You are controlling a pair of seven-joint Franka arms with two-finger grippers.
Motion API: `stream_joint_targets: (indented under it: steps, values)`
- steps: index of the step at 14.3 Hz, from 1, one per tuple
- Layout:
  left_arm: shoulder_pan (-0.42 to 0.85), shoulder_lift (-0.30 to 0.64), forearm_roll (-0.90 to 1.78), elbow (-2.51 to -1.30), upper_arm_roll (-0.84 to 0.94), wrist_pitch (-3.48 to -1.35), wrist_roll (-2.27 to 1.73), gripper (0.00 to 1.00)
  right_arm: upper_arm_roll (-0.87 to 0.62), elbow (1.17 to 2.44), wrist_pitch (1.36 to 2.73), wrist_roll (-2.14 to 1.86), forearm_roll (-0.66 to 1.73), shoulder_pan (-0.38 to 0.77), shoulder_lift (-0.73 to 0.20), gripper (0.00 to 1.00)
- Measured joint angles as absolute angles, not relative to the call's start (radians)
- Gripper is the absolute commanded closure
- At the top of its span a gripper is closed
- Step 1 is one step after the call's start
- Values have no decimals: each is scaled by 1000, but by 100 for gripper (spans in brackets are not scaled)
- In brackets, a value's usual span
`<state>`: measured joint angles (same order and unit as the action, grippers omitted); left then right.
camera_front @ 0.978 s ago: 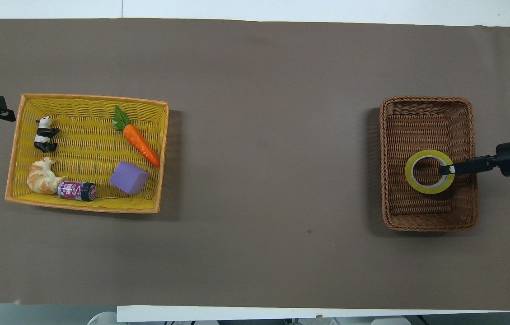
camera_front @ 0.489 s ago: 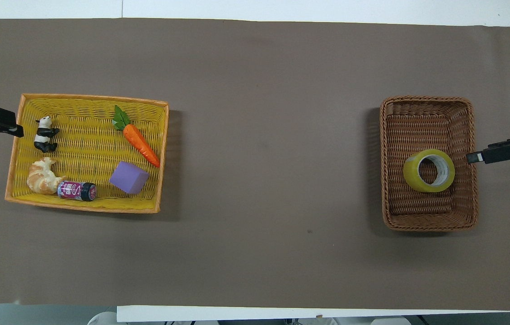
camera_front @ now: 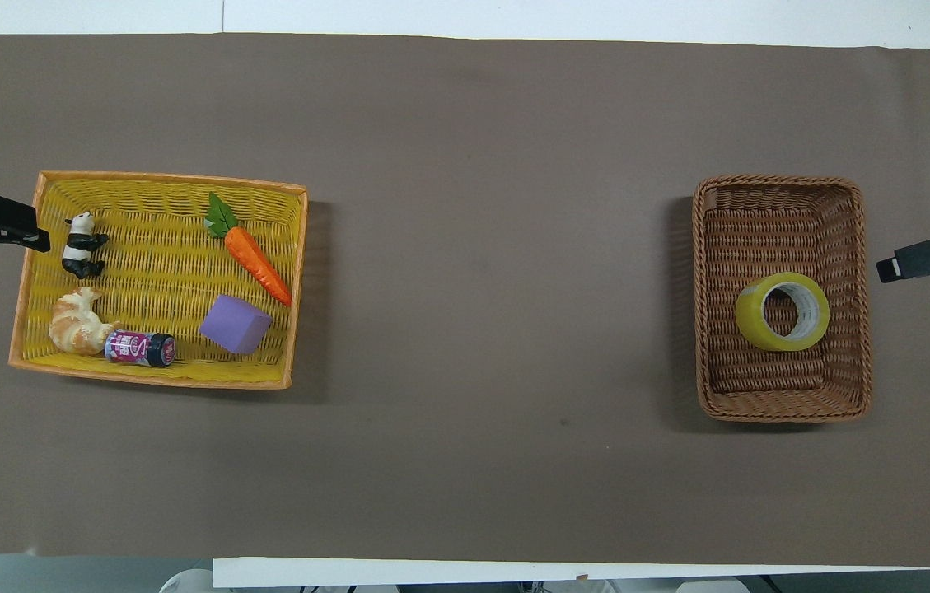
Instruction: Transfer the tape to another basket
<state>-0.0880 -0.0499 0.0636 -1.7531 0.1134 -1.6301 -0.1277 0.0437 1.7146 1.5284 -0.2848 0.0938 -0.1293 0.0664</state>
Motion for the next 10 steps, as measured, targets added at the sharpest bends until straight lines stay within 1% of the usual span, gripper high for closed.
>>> stream_joint_targets:
  steps: [3,7,10]
  values:
    - [-86,-50,64,-1753,113,-1626,-126,0,46,1638,1404,-152,31,-128,72,0]
    - [-86,-51,61,-1749,109,-1615,-112,0,45,1613,1383,-116,-8,-135,58,0]
    - [-86,-51,17,-1748,109,-1615,-102,0,35,1613,1383,-108,-19,-134,26,0]
